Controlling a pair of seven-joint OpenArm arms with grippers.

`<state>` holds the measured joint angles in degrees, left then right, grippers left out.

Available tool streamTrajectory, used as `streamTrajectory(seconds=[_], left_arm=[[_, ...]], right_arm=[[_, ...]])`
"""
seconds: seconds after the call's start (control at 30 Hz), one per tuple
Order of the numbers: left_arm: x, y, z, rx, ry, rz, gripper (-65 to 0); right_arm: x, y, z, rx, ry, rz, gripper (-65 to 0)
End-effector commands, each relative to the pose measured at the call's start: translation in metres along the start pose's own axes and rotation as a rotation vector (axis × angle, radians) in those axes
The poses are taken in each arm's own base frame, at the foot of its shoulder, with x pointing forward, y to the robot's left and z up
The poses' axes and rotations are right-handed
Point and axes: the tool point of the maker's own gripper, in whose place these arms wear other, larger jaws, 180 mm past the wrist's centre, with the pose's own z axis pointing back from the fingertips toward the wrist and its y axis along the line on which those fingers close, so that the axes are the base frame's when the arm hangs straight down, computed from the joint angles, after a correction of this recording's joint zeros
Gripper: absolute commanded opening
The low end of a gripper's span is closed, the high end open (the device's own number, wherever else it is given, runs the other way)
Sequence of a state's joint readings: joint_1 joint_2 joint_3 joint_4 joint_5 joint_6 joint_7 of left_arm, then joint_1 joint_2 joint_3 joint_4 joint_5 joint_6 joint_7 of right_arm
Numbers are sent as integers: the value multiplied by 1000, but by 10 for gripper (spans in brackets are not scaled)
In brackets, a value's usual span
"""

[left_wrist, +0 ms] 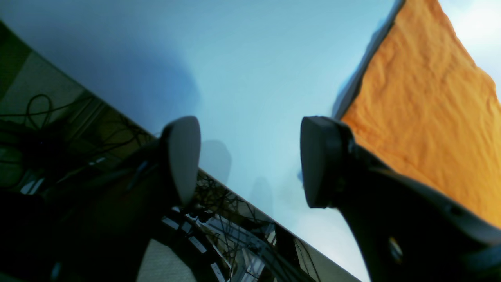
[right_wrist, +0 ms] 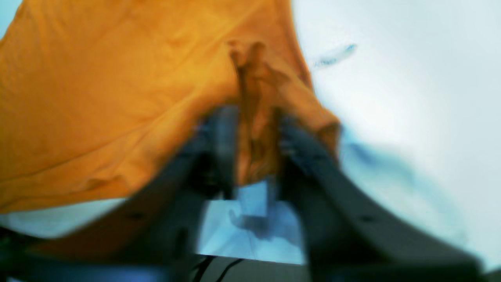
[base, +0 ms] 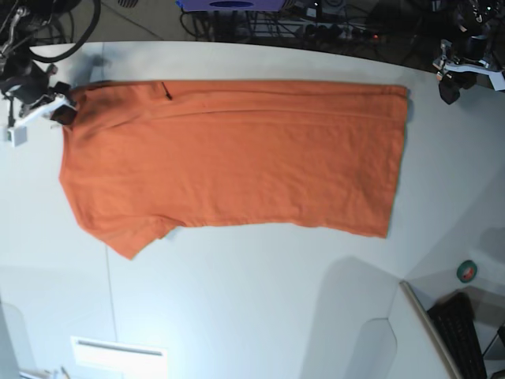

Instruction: Layout the t-shirt on the table in an organized manner, then fold the t-shirt properly

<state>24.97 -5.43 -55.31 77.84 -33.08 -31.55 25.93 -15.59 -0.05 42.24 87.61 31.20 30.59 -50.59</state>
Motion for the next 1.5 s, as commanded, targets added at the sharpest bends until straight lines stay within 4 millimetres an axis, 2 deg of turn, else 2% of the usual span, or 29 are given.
streamTrajectory(seconds=[0.0, 0.03, 0.13, 0.33, 0.5, 0.77, 0.9, 1.33, 1.47], left_arm=[[14, 0, 3, -9, -40, -14, -268], [13, 0, 2, -12, -38, -14, -268], [12, -2, 2, -13, -38, -10, -268], [12, 0, 2, -11, -37, -12, -268], [14, -1, 1, -14, -41, -12, -268], [14, -2, 1, -14, -39, -14, -268], [12, 1, 2, -9, -36, -13, -268], [11, 1, 2, -9, -32, -11, -268], [10, 2, 2, -5, -32, -8, -268]], right_arm=[[11, 5, 1, 19, -35, 11, -638], [10, 6, 0, 23, -30, 15, -648], [8, 6, 1, 21, -23, 15, -575], [-21, -2, 8, -1, 35, 5, -536], [-39, -10, 15, -20, 68, -6, -447], [-49, 0, 9, 3, 78, -38, -438], [-48, 0, 9, 0, 74, -44, -336], [-35, 4, 4, 8, 52, -47, -353], [-35, 5, 4, 11, 50, -48, -411]])
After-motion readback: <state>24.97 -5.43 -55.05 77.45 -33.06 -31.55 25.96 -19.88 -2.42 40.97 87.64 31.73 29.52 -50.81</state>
